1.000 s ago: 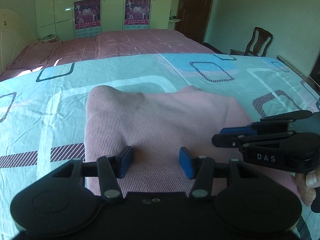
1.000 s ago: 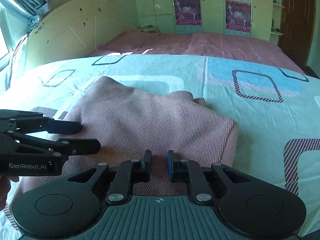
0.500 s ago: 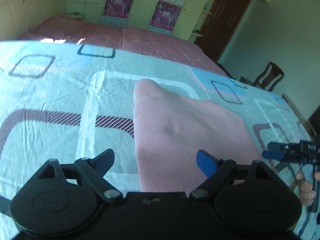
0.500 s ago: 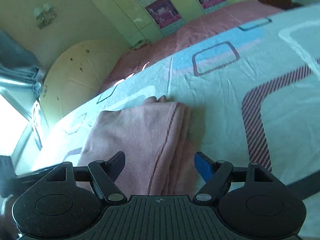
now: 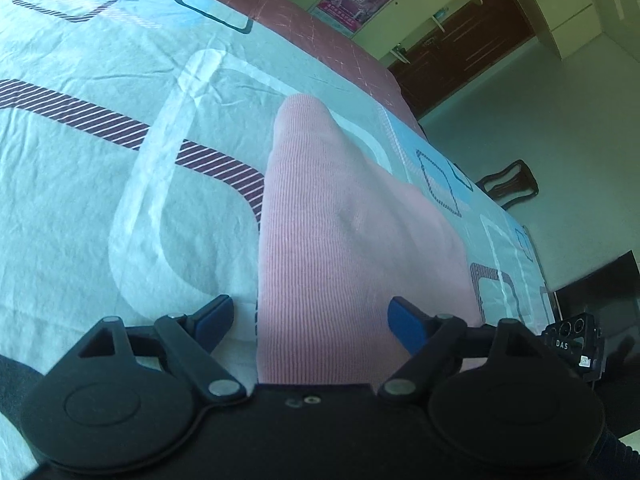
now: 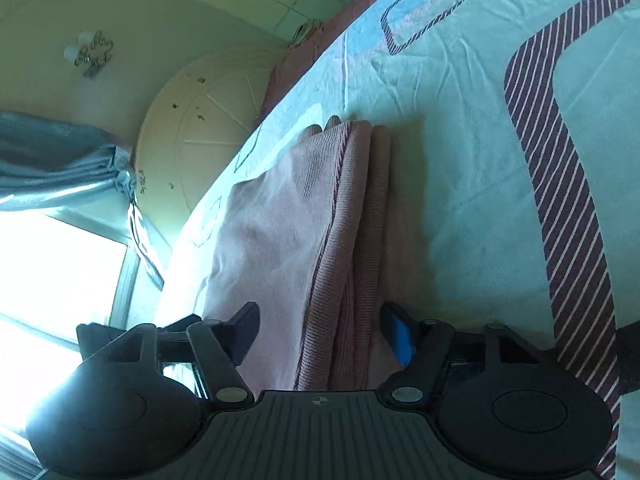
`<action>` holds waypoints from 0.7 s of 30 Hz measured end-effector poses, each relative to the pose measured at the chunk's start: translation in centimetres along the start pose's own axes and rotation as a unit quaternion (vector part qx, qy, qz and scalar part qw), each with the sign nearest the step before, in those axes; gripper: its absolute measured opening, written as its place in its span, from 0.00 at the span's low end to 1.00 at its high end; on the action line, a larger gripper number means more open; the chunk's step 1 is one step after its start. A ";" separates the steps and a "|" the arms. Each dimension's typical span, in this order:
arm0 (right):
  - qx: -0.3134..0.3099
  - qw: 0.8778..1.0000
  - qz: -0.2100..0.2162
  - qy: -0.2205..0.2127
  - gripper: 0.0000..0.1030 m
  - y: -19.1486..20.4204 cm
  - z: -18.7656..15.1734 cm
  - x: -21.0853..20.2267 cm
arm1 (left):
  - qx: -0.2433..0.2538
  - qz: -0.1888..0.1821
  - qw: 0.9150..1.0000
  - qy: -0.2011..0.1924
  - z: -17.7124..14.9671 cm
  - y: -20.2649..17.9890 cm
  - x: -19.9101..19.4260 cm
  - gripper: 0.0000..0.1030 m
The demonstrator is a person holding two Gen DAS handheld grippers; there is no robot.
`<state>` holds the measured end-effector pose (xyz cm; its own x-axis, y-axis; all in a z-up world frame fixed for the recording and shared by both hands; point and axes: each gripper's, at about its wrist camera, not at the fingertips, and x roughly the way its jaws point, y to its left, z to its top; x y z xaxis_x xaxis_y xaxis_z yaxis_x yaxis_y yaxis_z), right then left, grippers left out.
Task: Fold small clothes
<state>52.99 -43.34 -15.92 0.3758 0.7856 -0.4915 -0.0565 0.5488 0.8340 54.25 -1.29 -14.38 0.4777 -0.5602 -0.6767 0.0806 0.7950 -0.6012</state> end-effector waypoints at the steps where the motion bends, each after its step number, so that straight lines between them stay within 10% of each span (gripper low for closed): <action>1: -0.002 1.000 -0.005 0.005 0.47 0.0 0.2 0.1 | 0.004 -0.001 1.000 0.004 0.1 -0.2 0.3 0.78; 21: -0.202 0.965 -0.163 -0.023 0.17 10.8 -2.1 3.1 | 0.164 0.105 0.981 -0.010 0.5 -7.5 0.0 0.33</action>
<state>51.58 -34.41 -8.97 0.4741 0.5434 -0.6928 -0.2805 0.8390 0.4661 54.06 -7.16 -9.61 0.5300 -0.3748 -0.7607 0.2554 0.9259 -0.2783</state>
